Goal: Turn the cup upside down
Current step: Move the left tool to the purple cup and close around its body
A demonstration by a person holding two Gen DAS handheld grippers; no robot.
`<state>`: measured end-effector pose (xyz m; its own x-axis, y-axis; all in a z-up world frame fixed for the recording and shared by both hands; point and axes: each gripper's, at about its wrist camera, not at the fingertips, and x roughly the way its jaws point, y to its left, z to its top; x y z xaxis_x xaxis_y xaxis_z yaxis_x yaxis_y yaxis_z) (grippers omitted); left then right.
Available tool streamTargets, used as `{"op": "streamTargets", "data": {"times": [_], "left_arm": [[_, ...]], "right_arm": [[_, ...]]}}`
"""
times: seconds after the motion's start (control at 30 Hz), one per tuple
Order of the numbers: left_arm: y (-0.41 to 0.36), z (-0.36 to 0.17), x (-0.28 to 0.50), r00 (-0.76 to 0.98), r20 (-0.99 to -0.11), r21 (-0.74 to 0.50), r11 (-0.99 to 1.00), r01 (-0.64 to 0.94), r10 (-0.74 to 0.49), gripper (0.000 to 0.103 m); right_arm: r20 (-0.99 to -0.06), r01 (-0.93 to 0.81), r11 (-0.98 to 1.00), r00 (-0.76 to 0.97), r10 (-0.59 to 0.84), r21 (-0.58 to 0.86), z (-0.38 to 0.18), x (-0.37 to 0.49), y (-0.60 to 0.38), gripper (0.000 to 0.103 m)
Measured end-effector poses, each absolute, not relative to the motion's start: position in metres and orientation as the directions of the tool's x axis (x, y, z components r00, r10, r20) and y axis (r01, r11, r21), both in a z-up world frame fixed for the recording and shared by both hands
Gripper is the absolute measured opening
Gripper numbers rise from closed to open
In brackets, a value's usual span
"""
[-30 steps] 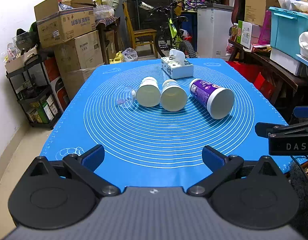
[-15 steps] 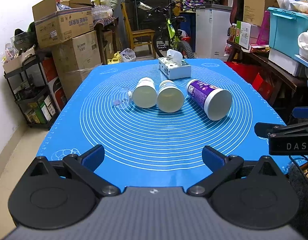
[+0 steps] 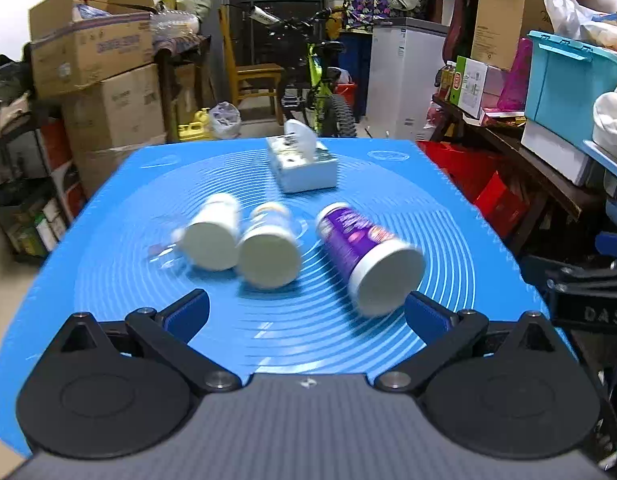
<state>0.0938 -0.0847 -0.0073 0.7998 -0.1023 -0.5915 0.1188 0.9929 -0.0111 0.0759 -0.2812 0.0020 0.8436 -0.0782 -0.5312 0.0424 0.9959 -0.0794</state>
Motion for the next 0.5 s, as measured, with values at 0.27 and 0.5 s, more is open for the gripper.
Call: {"op": "streamTargets", "data": {"times": [0.27,0.5], "left_arm": [[-0.134,-0.021,0.161,0.801,-0.589,-0.066,0.994,0.083,-0.106,0.102],[-0.165,-0.048,0.209,0.696,-0.712,-0.041,0.995,0.096,-0.097,0.100]], "right_arm": [[-0.547,0.093,0.994,0.830,-0.112,-0.063,-0.016,0.114,-0.321,0.101],[-0.568,0.103,0.994,0.816,-0.105,-0.034,-0.034,0.126,-0.337,0.101]]}}
